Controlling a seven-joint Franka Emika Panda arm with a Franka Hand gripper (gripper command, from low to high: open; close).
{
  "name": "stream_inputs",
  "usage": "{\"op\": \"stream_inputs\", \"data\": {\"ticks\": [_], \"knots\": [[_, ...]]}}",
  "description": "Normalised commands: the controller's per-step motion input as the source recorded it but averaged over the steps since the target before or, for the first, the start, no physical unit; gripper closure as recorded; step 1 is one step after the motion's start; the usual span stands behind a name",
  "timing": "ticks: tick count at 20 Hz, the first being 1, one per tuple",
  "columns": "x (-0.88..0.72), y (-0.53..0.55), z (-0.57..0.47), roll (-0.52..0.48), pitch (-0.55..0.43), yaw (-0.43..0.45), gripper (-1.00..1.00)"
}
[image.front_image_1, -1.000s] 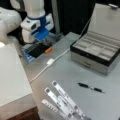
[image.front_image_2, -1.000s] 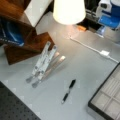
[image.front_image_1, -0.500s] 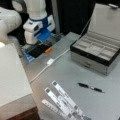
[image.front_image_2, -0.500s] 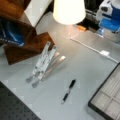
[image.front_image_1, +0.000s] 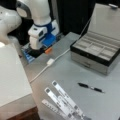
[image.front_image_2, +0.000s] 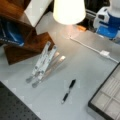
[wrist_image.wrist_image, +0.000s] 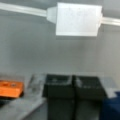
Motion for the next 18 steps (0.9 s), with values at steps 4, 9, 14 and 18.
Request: {"op": "stream_inputs", "data": {"ticks": [4, 9, 14, 18], "knots": [[-0.28, 0.02, -0.29, 0.106, -0.190, 0.031, 1.00], [-0.40, 0.01, -0.50, 0.004, -0.268, 0.008, 1.00], [-0.42, -0.04, -0.57, 0.014, -0.368, -0.008, 1.00], [-0.50, -0.09, -0.48, 0.044, -0.368, -0.016, 1.00]]}}
